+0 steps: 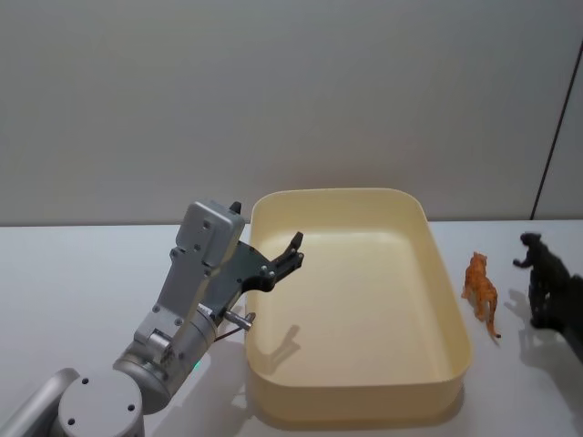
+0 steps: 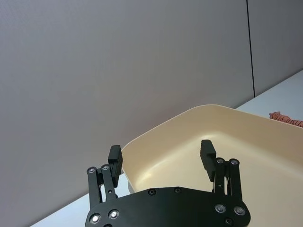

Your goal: Pick up the toy alternately with two hands and place it into the central storage box.

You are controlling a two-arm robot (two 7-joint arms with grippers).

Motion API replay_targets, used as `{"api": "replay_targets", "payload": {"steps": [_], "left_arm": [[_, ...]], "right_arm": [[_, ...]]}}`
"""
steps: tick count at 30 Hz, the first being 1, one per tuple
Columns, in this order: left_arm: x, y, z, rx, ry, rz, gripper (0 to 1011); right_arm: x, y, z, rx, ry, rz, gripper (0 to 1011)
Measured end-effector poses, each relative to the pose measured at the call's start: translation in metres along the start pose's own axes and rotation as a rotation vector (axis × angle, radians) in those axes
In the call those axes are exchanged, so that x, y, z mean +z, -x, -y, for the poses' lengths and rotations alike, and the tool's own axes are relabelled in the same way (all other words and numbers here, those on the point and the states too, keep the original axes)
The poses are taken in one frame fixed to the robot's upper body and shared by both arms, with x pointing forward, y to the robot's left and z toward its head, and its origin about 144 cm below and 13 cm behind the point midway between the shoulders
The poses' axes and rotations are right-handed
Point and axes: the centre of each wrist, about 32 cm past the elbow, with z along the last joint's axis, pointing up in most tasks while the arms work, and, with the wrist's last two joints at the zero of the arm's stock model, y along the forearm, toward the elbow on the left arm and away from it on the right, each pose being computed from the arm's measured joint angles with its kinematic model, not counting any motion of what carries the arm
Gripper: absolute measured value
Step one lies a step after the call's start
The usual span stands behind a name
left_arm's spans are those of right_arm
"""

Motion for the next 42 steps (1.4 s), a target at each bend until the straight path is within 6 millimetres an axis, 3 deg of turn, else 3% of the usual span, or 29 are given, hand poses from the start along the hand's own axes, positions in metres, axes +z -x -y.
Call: {"api": "replay_targets", "payload": {"steps": [16,26,36,42], "left_arm": [[0.000,0.000,0.000,0.000,0.000,0.000,1001],[0.000,0.000,0.000,0.000,0.000,0.000,1001],[0.000,0.000,0.000,0.000,0.000,0.000,1001],[0.000,0.000,0.000,0.000,0.000,0.000,1001]], "right_arm": [[0.047,-0.006,-0.008,0.145,-0.141,0.039,228],[0.061,0.002,-0.019,0.280,-0.131,0.029,228],[0.065,0.024,-0.045,0.431,-0.065,-0.015,229],[0.064,0.041,-0.066,0.508,-0.012,-0.050,400]]}}
